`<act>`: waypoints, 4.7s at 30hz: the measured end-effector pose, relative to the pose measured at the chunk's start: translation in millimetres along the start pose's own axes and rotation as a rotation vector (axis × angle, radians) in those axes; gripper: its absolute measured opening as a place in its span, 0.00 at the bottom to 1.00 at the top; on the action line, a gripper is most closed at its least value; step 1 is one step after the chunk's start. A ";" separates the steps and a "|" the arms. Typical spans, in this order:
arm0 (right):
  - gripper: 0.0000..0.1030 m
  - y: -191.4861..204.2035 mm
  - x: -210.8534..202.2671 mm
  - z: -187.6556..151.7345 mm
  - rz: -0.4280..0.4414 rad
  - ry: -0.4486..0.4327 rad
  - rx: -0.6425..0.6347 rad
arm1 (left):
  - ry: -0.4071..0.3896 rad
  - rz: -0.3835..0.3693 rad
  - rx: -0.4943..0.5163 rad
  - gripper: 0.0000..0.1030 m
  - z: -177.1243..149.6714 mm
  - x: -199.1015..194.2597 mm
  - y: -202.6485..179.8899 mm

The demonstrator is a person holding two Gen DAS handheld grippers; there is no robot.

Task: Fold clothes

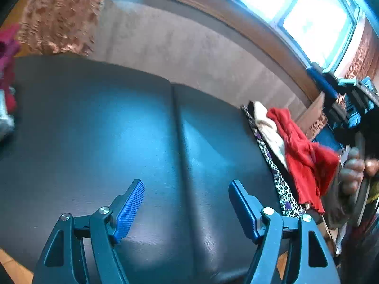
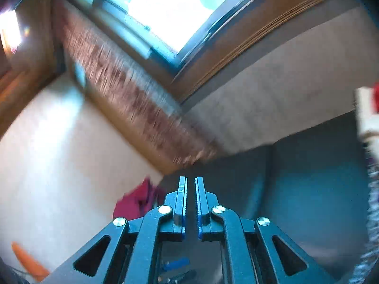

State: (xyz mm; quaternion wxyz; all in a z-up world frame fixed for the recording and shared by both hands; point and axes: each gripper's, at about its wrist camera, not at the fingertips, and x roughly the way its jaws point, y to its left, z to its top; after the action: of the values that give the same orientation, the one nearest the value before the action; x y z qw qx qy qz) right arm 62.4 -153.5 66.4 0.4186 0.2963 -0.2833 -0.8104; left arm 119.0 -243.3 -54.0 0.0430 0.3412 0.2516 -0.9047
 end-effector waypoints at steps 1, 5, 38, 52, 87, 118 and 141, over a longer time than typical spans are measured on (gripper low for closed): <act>0.08 -3.0 6.8 -10.0 -0.010 0.018 0.006 | -0.004 0.011 -0.005 0.73 -1.3 -4.9 5.8; 0.31 -30.5 -12.1 -45.8 -0.112 0.048 0.068 | 0.005 0.029 -0.021 0.73 -10.2 -14.8 26.3; 1.00 -307.0 -326.0 44.7 -0.819 -0.315 -0.386 | 0.298 -0.227 0.422 0.72 136.3 329.4 -381.1; 0.65 -433.8 -247.2 145.4 -0.648 -0.095 -0.114 | 0.244 -0.318 0.347 0.14 119.8 342.8 -354.9; 0.38 -166.6 -132.2 40.0 0.383 -0.041 0.254 | 0.105 0.010 -0.052 0.11 17.1 -44.6 72.3; 1.00 -225.9 -149.2 -126.0 0.078 0.271 0.541 | 0.340 -0.470 -0.131 0.47 -67.4 -15.6 -7.5; 1.00 -215.1 -114.5 -119.5 -0.005 0.209 0.447 | 0.113 -0.203 -0.204 0.05 41.1 38.0 25.8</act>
State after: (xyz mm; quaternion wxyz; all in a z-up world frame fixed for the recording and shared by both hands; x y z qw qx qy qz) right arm 92.6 23.4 -137.2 0.3677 0.4643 -0.4103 -0.6935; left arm 72.0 -282.2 -62.9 -0.0282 0.3583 0.3774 -0.8535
